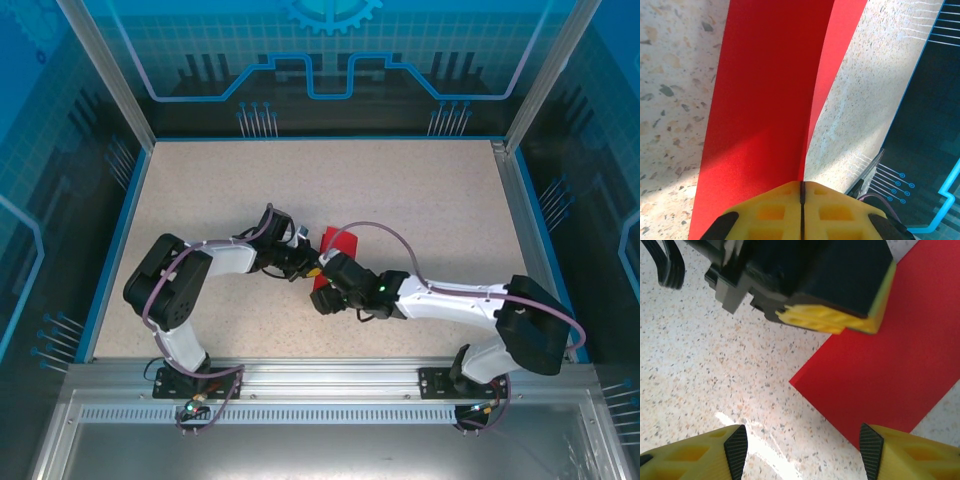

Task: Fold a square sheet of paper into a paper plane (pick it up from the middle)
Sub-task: Fold the triangle a second time at the center of the table.

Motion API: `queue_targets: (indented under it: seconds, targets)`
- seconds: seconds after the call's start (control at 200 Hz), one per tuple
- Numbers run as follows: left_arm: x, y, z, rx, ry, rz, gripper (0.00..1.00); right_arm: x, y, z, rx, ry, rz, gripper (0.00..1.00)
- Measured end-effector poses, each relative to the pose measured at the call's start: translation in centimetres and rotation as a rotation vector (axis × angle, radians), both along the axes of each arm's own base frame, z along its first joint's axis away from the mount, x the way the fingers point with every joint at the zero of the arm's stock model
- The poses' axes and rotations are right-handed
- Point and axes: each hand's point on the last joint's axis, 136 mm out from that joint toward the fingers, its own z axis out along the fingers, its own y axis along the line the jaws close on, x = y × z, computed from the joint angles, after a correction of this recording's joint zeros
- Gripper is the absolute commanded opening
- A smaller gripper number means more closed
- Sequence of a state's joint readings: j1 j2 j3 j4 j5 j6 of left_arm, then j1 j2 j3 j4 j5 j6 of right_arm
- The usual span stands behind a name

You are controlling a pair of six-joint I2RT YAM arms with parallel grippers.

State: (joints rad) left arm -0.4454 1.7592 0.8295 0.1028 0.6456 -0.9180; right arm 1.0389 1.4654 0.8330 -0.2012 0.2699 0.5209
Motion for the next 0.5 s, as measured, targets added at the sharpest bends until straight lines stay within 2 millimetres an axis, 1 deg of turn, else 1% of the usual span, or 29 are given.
queue_targets:
  seconds: [0.205,0.265,0.34,0.395,0.5]
  targets:
    - [-0.1,-0.1,0.1,-0.005,0.002,-0.004,0.09,1.0,1.2,-0.6,-0.097,-0.062,-0.008,0.62]
    - [-0.1,-0.1,0.1,-0.005,0.002,-0.004,0.09,1.1,1.4,-0.9,-0.127,-0.074,-0.009,0.59]
    - [-0.1,-0.1,0.1,-0.005,0.002,-0.004,0.09,1.2,1.4,-1.4,-0.163,-0.083,-0.013,0.55]
    - [-0.1,-0.1,0.1,-0.005,0.003,-0.004,0.09,1.3,1.3,-1.7,-0.191,-0.088,-0.016,0.54]
    - [0.0,-0.1,0.1,-0.004,0.003,-0.004,0.09,1.4,1.0,-1.8,-0.238,-0.109,-0.024,0.49]
